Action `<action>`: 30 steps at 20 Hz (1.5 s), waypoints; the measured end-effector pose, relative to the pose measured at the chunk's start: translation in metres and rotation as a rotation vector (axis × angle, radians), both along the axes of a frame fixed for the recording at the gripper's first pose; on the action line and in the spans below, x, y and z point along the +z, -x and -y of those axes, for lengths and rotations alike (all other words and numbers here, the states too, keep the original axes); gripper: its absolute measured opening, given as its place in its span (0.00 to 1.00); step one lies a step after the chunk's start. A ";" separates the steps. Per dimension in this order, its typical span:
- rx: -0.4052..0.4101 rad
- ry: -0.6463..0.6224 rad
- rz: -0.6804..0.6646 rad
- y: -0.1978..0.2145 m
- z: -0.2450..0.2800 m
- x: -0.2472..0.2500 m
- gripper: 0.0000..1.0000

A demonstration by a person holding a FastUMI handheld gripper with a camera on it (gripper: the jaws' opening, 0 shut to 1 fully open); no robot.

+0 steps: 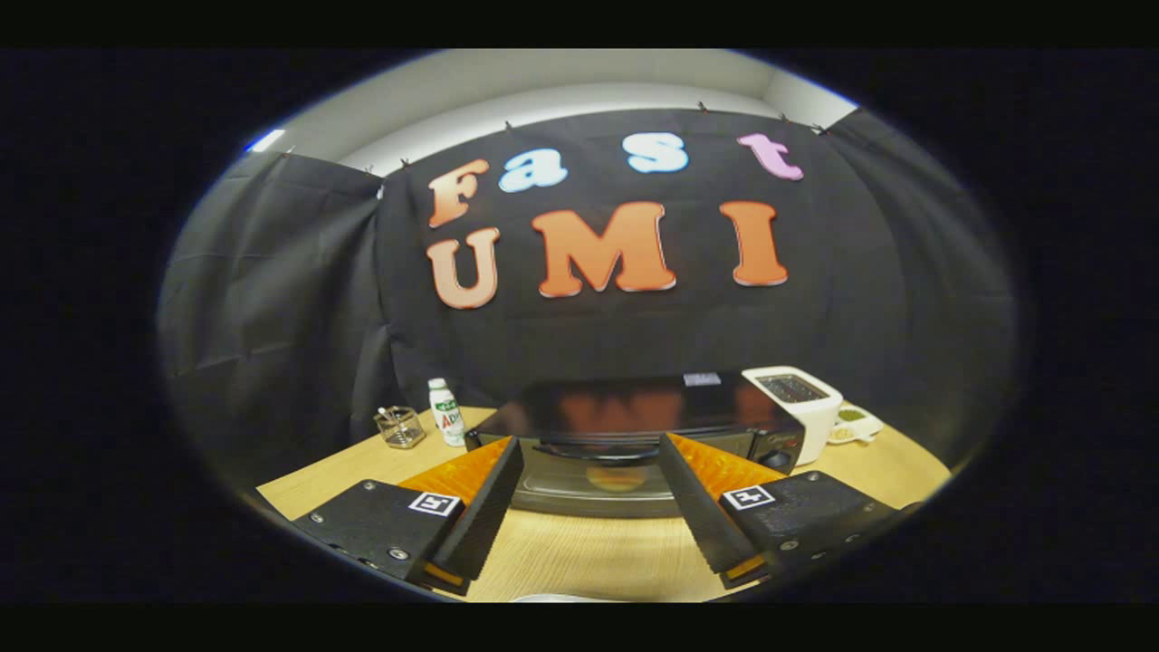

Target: Open the toaster oven, put the food inside, and close the toaster oven door.

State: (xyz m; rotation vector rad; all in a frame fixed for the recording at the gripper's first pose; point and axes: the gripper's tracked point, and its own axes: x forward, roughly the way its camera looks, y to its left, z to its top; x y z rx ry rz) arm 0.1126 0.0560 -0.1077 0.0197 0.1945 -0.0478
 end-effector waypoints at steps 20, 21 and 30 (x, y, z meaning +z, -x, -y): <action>0.027 0.062 0.305 0.123 0.027 0.105 0.95; 0.025 0.063 0.304 0.124 0.029 0.103 0.94; 0.035 0.035 0.285 0.120 0.028 0.083 0.95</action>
